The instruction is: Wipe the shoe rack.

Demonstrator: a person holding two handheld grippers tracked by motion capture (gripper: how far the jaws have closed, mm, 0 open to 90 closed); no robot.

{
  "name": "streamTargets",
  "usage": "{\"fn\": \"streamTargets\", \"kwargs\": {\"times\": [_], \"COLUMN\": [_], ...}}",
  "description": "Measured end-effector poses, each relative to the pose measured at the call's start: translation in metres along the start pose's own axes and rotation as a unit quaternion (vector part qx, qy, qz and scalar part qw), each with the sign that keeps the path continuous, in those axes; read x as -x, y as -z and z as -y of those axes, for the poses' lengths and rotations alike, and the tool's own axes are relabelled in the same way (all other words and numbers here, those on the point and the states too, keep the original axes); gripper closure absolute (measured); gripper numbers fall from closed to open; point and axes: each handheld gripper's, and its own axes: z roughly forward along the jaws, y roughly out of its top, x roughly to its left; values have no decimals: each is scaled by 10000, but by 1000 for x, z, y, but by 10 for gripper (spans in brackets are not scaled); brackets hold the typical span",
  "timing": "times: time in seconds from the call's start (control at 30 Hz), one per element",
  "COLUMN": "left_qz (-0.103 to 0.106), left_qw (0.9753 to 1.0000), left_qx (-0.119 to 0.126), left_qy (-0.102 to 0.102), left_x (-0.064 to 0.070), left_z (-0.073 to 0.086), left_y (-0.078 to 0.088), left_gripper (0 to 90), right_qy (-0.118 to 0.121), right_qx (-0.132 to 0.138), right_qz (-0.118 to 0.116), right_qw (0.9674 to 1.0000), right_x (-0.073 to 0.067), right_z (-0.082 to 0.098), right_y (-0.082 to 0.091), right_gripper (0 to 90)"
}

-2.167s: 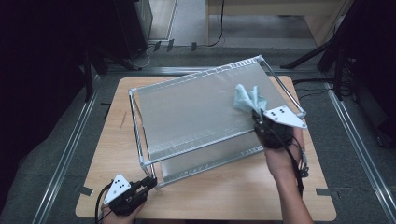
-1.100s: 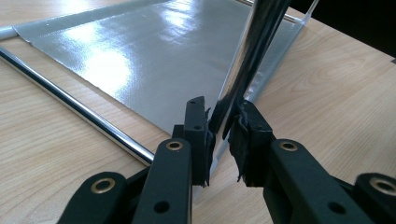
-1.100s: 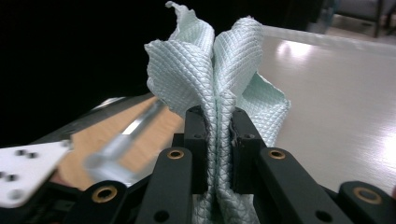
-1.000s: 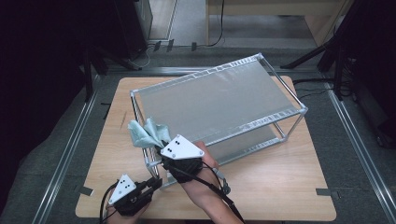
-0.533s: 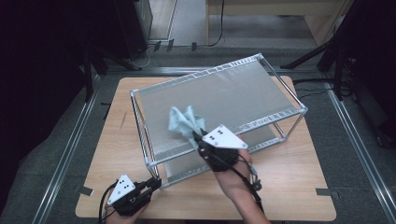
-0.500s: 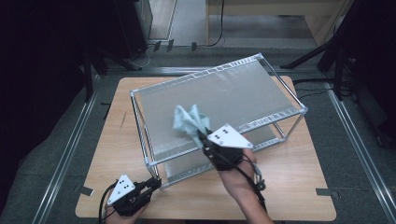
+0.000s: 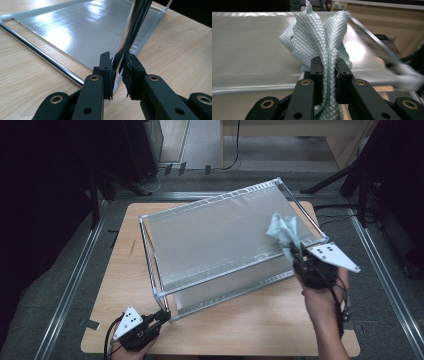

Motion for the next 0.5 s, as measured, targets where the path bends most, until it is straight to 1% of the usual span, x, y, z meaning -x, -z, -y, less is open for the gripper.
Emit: {"fn": "streamTargets", "kwargs": {"times": [0.03,0.07,0.13,0.23,0.27,0.3,0.33,0.47,0.5], "left_qz": [-10,-16,-28,-36,-40,-41,-40,-29,-19], "left_qw": [10000,10000,10000,10000,10000,10000,10000,10000,10000], "left_qx": [2,3,21,16,16,11,8,0,0], "left_qy": [-7,7,33,26,23,7,-4,-23,-18], "left_x": [0,-1,-1,-1,-1,-1,-1,-1,-1], "left_z": [0,0,0,0,0,0,0,0,0], "left_y": [0,0,0,0,0,0,0,0,1], "left_gripper": [778,778,778,778,778,778,779,781,781], "right_qy": [-99,-152,-240,-364,-435,-482,-460,-365,-320], "right_qx": [9,-5,-20,-60,-72,-74,-85,-74,-83], "right_qz": [94,148,355,539,526,491,458,194,119], "right_qw": [9999,9998,9991,9979,9976,9976,9979,9991,9994], "right_x": [11,18,34,49,52,53,52,39,33], "right_z": [0,0,2,6,9,12,14,22,24], "right_y": [2,3,5,6,6,7,7,9,9], "right_gripper": [802,801,800,800,800,800,800,800,800]}}
